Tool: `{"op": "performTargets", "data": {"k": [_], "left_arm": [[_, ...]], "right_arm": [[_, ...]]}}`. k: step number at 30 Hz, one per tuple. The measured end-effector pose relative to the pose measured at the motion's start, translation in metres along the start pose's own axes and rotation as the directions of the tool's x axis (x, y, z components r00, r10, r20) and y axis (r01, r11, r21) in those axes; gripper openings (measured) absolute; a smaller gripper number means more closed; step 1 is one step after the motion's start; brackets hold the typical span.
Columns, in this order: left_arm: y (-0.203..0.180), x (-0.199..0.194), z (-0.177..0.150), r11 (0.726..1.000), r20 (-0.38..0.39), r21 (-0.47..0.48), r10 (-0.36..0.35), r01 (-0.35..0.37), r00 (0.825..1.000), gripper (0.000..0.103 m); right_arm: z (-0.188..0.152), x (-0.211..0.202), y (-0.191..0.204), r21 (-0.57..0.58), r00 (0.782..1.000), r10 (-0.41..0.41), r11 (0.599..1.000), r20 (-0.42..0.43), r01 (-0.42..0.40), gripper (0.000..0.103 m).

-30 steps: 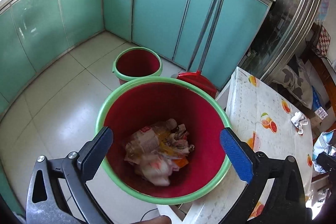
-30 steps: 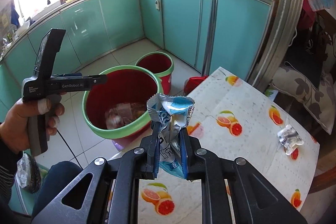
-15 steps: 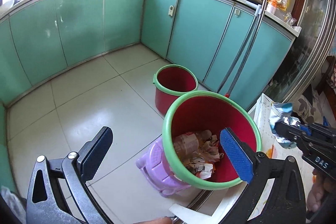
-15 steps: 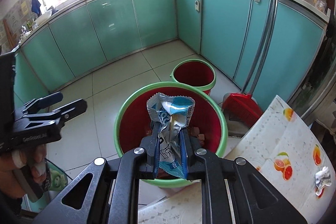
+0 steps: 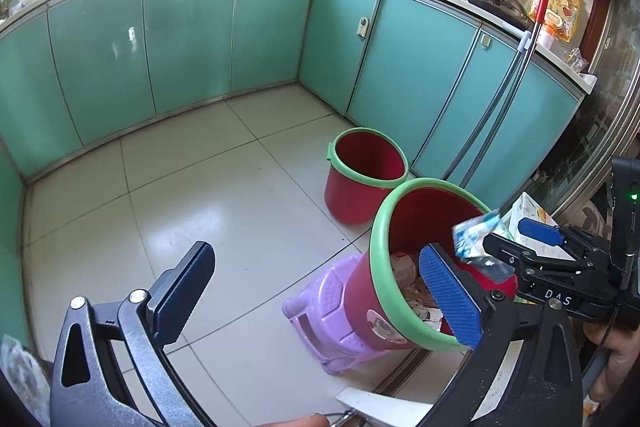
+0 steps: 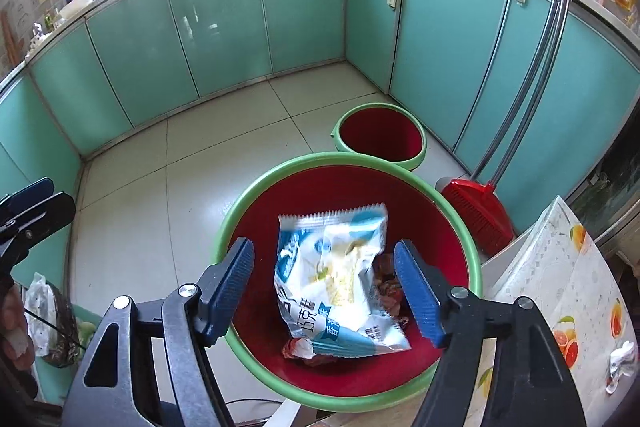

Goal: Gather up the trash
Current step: 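Carry the wrapper and snack packet over the red bucket and open both tools, then move both open tools back over the table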

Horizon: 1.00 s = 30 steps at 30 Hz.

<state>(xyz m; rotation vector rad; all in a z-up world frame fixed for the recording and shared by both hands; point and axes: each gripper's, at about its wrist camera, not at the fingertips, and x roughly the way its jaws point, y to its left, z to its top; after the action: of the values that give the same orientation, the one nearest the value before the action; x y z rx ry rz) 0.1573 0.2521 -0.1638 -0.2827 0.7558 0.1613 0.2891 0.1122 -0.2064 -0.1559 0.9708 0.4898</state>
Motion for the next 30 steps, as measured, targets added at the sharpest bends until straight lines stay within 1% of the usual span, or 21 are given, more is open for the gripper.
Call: {"op": "performTargets", "data": {"k": [2,7,10,14,18,21,25,27,30], "left_arm": [[-0.002,0.000,0.000,1.000,0.000,0.002,-0.004,0.004,1.000,0.102],[-0.013,-0.005,0.000,0.999,0.009,0.029,-0.020,0.020,1.000,0.102],[-0.026,-0.007,-0.001,0.997,-0.001,0.060,-0.044,0.044,0.999,0.102],[-0.057,-0.011,-0.004,0.986,-0.022,0.130,-0.098,0.100,0.995,0.102],[-0.101,-0.019,-0.014,0.960,-0.043,0.214,-0.173,0.178,0.984,0.102],[-0.139,-0.027,-0.026,0.929,-0.066,0.282,-0.230,0.240,0.971,0.102],[-0.195,-0.041,-0.048,0.867,-0.115,0.374,-0.309,0.330,0.944,0.102],[-0.222,-0.049,-0.061,0.829,-0.153,0.412,-0.347,0.379,0.925,0.102],[-0.264,-0.064,-0.087,0.747,-0.213,0.483,-0.405,0.456,0.889,0.102]], "right_arm": [[-0.001,-0.004,0.001,-0.003,1.000,-0.012,1.000,0.003,0.012,0.074],[-0.005,-0.019,-0.009,0.007,1.000,-0.009,1.000,0.022,0.008,0.077],[-0.011,-0.038,-0.014,0.020,0.999,-0.024,1.000,0.039,0.023,0.077],[-0.027,-0.073,-0.034,0.054,0.995,-0.071,0.996,0.069,0.068,0.077],[-0.054,-0.119,-0.064,0.109,0.987,-0.126,0.987,0.097,0.115,0.077],[-0.084,-0.157,-0.092,0.163,0.978,-0.177,0.974,0.111,0.158,0.077],[-0.134,-0.211,-0.134,0.258,0.960,-0.258,0.940,0.111,0.223,0.077],[-0.161,-0.240,-0.154,0.308,0.950,-0.294,0.918,0.102,0.250,0.077],[-0.204,-0.278,-0.183,0.361,0.929,-0.363,0.877,0.069,0.316,0.077]]}}
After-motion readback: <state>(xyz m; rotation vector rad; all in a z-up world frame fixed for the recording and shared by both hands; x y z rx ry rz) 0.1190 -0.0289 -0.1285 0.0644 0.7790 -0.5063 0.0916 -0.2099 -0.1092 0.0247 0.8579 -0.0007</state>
